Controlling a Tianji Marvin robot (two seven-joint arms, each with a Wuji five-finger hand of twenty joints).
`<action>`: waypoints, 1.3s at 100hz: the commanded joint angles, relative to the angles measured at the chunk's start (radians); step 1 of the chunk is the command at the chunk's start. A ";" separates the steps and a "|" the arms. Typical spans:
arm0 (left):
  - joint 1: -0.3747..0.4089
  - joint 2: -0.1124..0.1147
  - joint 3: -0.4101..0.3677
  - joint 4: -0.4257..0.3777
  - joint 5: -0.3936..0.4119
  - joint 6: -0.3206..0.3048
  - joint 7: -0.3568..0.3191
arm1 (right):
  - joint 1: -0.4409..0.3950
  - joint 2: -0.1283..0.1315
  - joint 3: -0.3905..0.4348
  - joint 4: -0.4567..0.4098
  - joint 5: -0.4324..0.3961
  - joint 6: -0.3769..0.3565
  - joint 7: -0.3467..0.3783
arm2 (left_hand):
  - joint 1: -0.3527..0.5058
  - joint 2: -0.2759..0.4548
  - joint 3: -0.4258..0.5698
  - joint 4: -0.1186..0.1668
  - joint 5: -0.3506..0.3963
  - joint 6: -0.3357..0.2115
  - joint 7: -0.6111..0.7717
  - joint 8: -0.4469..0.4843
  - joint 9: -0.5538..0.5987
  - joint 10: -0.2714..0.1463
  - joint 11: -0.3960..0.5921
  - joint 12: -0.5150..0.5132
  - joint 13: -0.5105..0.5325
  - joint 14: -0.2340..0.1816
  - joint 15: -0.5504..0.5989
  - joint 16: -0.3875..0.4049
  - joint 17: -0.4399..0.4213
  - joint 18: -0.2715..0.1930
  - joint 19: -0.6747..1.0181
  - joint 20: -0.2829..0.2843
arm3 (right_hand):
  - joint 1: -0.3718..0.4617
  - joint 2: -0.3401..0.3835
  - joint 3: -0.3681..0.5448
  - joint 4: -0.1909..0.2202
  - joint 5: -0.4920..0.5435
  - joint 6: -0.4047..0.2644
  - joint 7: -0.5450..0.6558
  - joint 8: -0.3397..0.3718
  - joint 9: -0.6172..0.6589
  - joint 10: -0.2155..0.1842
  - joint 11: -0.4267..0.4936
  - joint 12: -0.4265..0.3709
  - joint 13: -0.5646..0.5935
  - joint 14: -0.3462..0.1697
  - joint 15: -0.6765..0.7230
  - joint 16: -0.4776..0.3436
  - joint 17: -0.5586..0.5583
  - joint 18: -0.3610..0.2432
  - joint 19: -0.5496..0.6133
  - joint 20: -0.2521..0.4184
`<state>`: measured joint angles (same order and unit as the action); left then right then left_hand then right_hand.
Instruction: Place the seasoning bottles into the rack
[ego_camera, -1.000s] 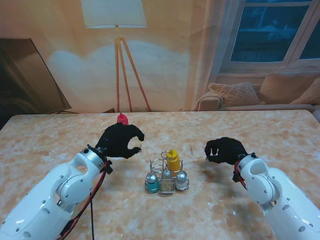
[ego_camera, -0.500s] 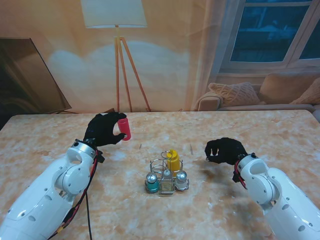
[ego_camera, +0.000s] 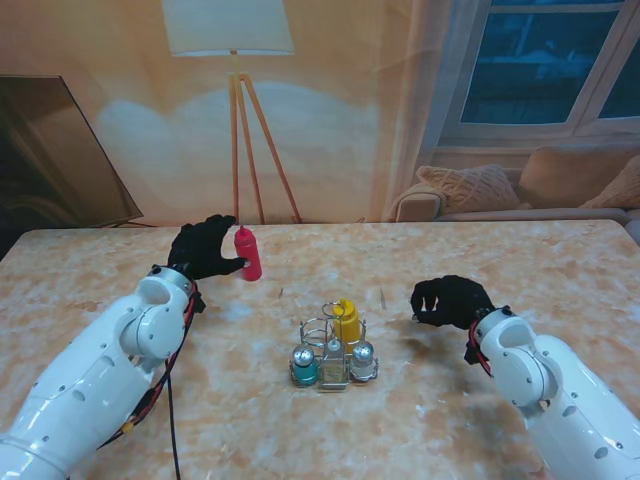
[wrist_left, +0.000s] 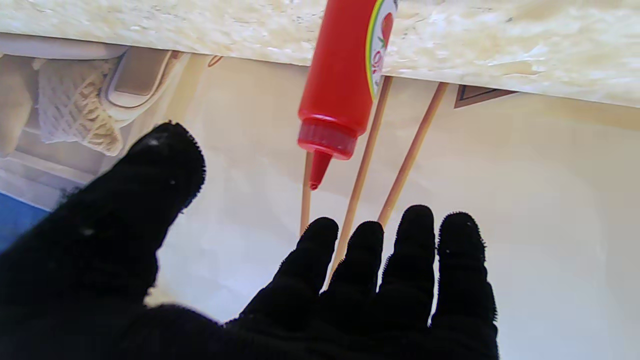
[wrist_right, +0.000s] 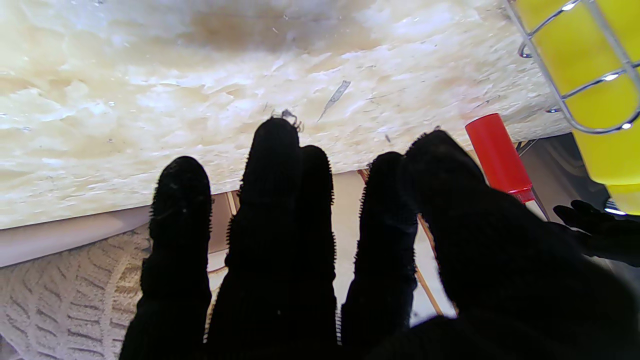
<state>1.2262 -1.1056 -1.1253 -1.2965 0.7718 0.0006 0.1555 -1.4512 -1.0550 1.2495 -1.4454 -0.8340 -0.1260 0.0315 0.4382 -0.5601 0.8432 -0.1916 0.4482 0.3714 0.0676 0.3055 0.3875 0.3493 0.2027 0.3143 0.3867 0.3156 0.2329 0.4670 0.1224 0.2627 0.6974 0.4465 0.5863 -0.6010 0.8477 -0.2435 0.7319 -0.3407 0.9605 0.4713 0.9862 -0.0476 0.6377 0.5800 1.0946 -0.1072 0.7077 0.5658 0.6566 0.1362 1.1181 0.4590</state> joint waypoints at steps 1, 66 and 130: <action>-0.037 -0.011 0.008 0.026 -0.010 0.012 -0.018 | 0.001 -0.008 -0.004 0.007 0.004 0.001 0.013 | -0.041 0.023 -0.016 0.029 -0.044 0.031 -0.024 -0.014 -0.047 0.020 -0.019 -0.015 -0.034 0.016 -0.011 -0.027 -0.023 0.000 -0.020 -0.024 | 0.023 -0.014 0.012 -0.007 0.014 -0.025 0.014 -0.005 0.033 -0.021 0.004 0.029 0.014 -0.015 0.011 0.014 -0.006 0.006 0.003 -0.001; -0.202 -0.042 0.134 0.236 -0.204 0.057 -0.099 | 0.056 -0.010 -0.025 0.080 0.049 -0.031 0.016 | -0.079 0.001 0.006 0.026 -0.086 0.021 -0.032 -0.014 -0.079 0.045 -0.074 -0.017 -0.071 0.033 -0.025 -0.040 -0.041 0.014 -0.067 -0.029 | 0.027 -0.022 0.018 -0.008 0.015 -0.028 0.015 -0.004 0.035 -0.022 0.003 0.030 0.015 -0.018 0.010 0.014 -0.007 0.005 0.003 -0.001; -0.316 -0.101 0.233 0.441 -0.304 0.070 -0.017 | 0.067 -0.008 -0.032 0.091 0.052 -0.035 0.026 | -0.085 -0.021 0.041 0.018 -0.116 -0.033 -0.033 -0.006 -0.097 0.023 -0.072 -0.002 -0.069 0.029 -0.017 -0.035 -0.032 0.016 -0.068 -0.021 | 0.025 -0.034 0.027 -0.011 0.016 -0.031 0.016 -0.004 0.037 -0.025 0.003 0.032 0.015 -0.019 0.009 0.013 -0.008 0.004 0.001 -0.002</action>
<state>0.9190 -1.1960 -0.8943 -0.8571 0.4778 0.0669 0.1497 -1.3789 -1.0580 1.2209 -1.3554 -0.7805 -0.1567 0.0434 0.4007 -0.5522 0.8565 -0.1821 0.3732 0.3492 0.0559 0.3053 0.3278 0.3699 0.1391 0.3043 0.3380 0.3313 0.2224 0.4464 0.0944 0.2747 0.6424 0.4348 0.5982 -0.6010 0.8570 -0.2435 0.7323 -0.3409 0.9605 0.4713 1.0030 -0.0480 0.6367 0.5800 1.0946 -0.1072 0.7080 0.5658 0.6539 0.1361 1.1180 0.4590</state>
